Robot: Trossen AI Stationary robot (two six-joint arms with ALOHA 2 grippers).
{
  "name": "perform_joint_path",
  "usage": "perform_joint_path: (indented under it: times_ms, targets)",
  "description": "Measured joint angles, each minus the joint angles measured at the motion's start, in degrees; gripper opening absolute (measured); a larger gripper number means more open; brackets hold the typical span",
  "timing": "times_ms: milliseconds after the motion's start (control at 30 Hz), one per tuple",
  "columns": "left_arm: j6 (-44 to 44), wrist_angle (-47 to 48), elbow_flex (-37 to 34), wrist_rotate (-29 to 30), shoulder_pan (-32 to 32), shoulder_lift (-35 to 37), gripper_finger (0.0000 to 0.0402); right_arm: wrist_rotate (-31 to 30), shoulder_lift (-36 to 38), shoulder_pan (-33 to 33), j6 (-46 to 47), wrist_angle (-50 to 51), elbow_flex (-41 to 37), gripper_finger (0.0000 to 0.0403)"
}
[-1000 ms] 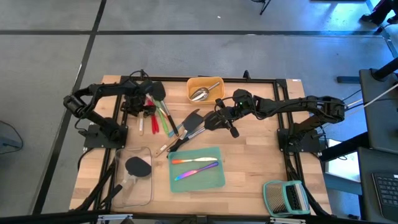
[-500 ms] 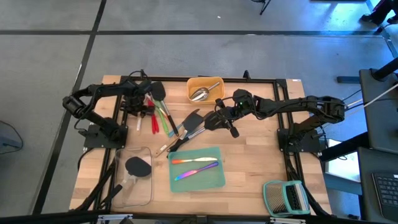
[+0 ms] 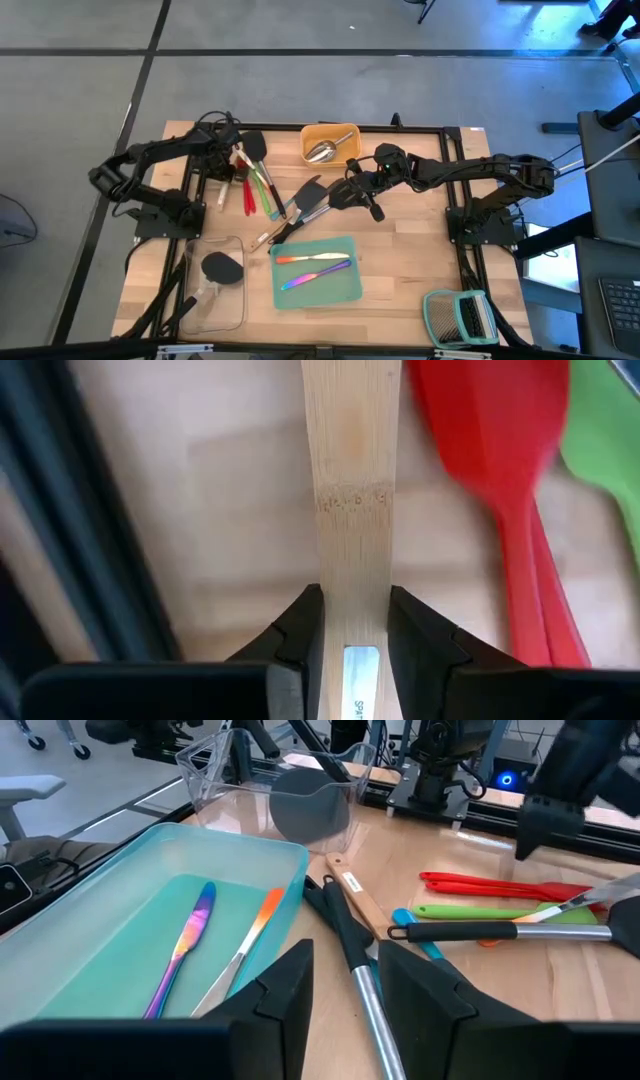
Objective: Pick & Place Kitchen Items
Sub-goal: Put the left wooden spatula into the transparent bin
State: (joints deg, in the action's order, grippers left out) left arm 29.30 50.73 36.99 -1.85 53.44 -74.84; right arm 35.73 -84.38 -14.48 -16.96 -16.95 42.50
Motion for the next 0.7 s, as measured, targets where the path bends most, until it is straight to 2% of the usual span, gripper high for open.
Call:
perform_joint_path:
  times_ms: [100, 300, 500, 700]
  targets:
    - [1.11, 0.68, -0.02, -1.82, -0.62, 3.31, 0.0078, -0.02, 0.00, 0.02, 0.00, -0.02, 0.00, 0.0119]
    - [3.74, 8.32, 0.05, -3.54, -2.39, 7.37, 0.0078, -0.11, 0.00, 0.02, -0.01, -0.25, 0.00, 0.0119]
    - [5.25, 16.30, 0.05, -3.52, -3.70, 8.06, 0.0078, -0.11, 0.00, 0.00, -0.01, -0.50, 0.00, 0.0119]
    - [5.47, 19.22, 0.09, -4.44, -3.97, 8.08, 0.0078, -0.11, 0.00, 0.43, -0.01, -0.50, 0.00, 0.0119]
